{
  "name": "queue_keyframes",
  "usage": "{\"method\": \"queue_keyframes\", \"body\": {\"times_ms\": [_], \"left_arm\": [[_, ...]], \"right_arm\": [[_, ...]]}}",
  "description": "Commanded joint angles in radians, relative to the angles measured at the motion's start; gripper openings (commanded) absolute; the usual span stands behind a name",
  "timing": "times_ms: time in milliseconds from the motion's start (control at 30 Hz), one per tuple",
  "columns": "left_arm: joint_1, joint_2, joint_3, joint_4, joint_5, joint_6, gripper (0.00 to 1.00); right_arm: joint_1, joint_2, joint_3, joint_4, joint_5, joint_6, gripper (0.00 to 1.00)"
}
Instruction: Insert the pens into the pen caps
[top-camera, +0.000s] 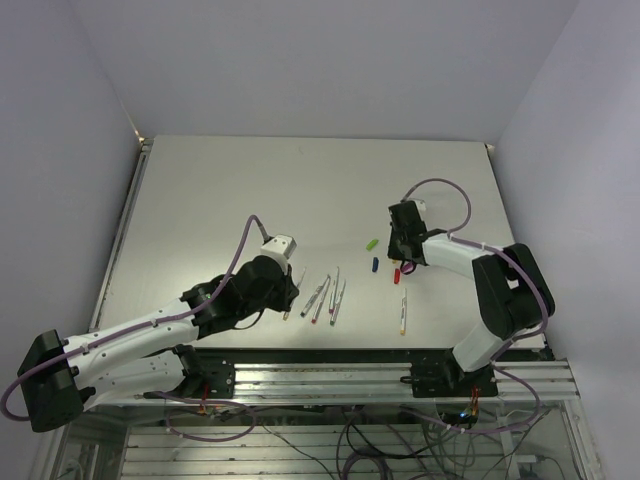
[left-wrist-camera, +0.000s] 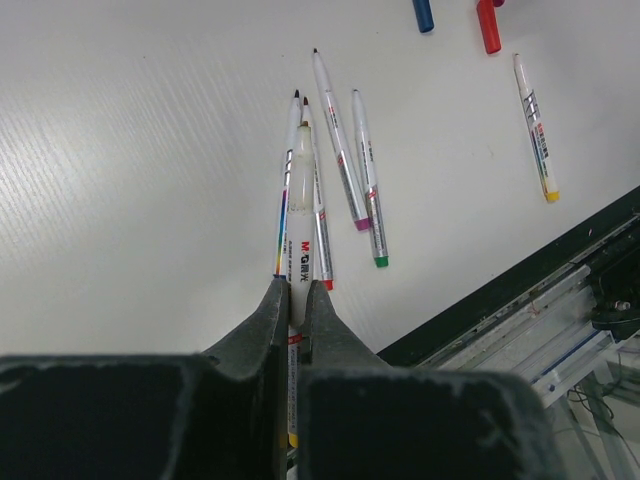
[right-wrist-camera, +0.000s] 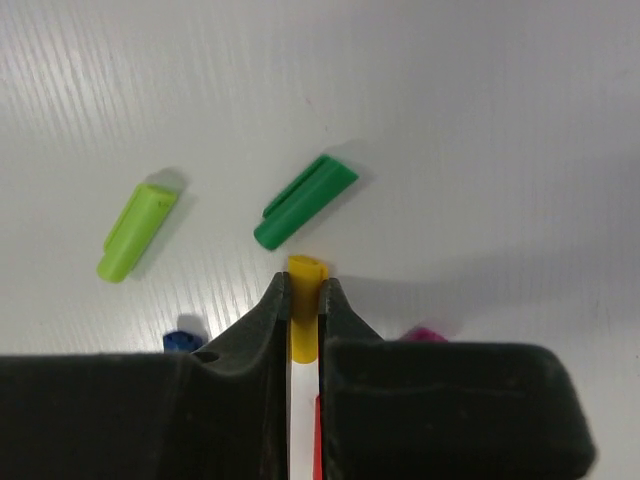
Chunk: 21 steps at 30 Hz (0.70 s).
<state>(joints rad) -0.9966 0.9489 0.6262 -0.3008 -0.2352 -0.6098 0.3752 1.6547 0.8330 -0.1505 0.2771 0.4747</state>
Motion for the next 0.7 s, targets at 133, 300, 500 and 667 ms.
{"method": "queue_keyframes", "body": {"times_ms": [133,300,500,667], "left_arm": [[0.004,-0.014,-0.006,0.037,0.005,-0.005,0.07],[0.003,-0.016,-0.011,0.105,0.02,0.022,0.07],[0.003,-0.031,-0.047,0.307,0.057,0.057,0.07],[0.001,0.012,-0.033,0.442,0.098,0.077,0.07]], "right_arm": [[0.02,-0.199,-0.02,-0.066,-0.084,0.001,0.0],[0.021,-0.391,-0.015,0.004,-0.18,-0.022,0.0],[0.023,-0.574,-0.055,0.155,-0.307,0.015,0.0],[0.061,-0.683,-0.104,0.289,-0.36,0.03,0.0]]}}
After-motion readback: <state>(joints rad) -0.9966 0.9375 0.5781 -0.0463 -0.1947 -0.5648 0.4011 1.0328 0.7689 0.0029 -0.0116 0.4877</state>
